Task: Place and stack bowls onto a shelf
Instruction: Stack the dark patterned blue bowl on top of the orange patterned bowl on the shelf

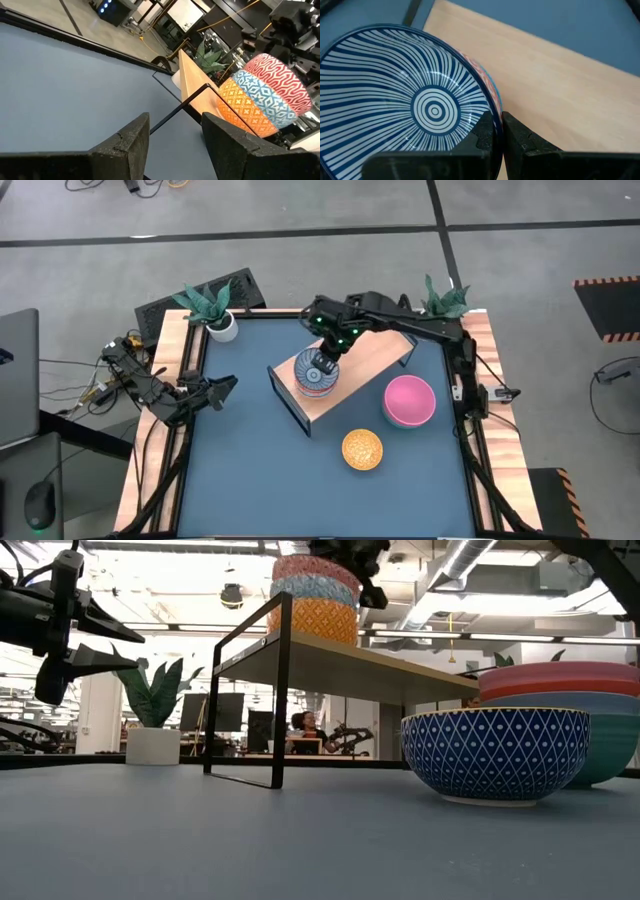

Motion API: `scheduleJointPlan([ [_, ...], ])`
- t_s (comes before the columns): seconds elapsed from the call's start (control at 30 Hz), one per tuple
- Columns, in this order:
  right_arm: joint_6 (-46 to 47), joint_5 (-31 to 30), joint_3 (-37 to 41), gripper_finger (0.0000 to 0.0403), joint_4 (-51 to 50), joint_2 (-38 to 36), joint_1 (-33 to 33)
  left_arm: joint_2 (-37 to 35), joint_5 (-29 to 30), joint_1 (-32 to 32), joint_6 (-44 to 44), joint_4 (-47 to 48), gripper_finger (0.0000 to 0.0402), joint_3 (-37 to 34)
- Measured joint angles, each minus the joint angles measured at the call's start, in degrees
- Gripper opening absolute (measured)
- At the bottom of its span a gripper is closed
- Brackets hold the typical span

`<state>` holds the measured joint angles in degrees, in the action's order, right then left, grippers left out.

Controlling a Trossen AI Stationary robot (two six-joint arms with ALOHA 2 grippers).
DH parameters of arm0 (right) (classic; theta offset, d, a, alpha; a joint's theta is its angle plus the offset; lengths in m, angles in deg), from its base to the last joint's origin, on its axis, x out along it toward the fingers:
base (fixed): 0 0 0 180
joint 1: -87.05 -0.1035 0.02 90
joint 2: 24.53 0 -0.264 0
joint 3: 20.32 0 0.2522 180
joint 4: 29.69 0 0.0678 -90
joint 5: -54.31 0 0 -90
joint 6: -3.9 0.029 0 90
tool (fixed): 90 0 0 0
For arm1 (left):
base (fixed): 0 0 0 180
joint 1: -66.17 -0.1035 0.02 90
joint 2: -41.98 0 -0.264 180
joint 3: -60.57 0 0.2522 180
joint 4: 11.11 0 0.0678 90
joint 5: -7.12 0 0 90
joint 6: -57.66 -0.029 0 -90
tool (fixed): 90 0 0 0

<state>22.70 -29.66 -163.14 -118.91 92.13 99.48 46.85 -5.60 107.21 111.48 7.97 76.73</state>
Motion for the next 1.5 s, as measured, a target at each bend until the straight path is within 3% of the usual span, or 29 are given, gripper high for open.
scheduleJointPlan([
  [0.43, -0.77, 0.41, -0.94, 0.0038, -1.93, 0.86, 0.57, -0.01, 0.07, 0.00, 0.28, 0.01, 0.0165, 0.00],
  [0.97, -0.89, 7.60, -5.74, 0.0042, -4.85, 0.28, 1.83, -0.01, 0.15, 0.00, 0.24, 0.01, 0.0165, 0.00],
  [1.5, -2.35, 7.58, -5.66, 0.0043, -6.88, 1.82, 1.60, 0.01, 1.06, 0.00, 0.20, 0.17, 0.0165, 0.00],
])
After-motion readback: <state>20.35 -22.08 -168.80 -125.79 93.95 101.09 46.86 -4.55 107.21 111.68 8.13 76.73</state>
